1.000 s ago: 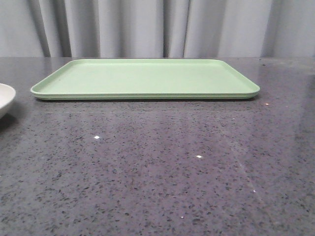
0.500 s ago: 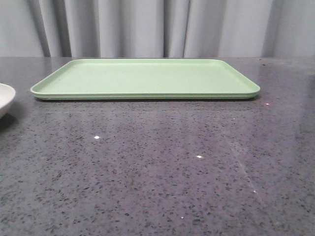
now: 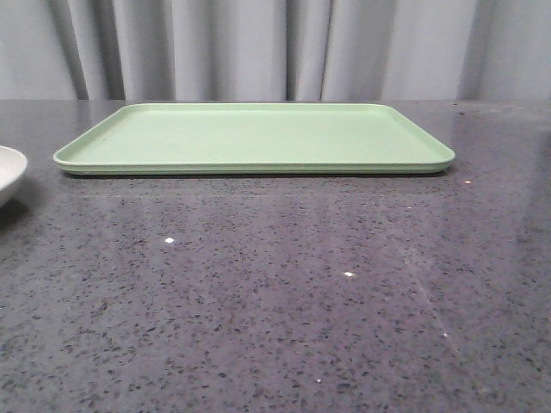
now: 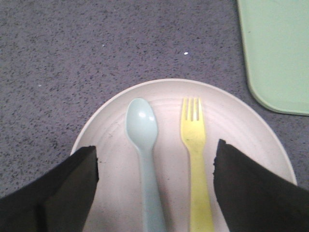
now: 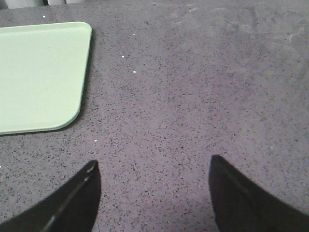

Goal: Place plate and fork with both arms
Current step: 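Lower the left gripper and grasp the cream plate's rim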

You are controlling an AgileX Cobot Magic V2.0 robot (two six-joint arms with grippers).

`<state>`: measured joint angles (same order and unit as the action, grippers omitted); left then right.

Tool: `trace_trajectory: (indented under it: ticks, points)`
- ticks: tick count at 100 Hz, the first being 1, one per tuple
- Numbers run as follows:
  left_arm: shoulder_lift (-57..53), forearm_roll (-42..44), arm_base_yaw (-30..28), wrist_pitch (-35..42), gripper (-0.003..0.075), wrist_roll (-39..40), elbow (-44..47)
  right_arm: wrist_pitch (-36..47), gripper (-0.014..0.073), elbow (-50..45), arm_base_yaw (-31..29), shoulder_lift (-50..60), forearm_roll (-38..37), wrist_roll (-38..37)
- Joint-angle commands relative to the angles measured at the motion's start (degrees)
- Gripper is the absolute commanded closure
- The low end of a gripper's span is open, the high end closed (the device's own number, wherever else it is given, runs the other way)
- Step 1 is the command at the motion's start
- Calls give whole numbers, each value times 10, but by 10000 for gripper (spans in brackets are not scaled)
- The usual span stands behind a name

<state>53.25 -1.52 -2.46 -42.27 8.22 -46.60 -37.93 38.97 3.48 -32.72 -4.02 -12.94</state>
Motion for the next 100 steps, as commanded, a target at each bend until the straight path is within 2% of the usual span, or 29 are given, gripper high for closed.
trace_trajectory:
  ticks: [1, 31, 78, 100]
  points:
    - [6, 7, -20, 13, 228, 7, -20, 38, 104, 19, -4, -7, -5, 5]
    - [53, 15, -98, -41, 228, -23, -20, 37, 104, 19, -4, -7, -5, 5]
    - [162, 15, -102, -37, 228, -25, -20, 37, 104, 19, -4, -7, -5, 5]
    - [179, 15, -102, -28, 230, -35, -20, 37, 104, 19, -4, -7, -5, 5]
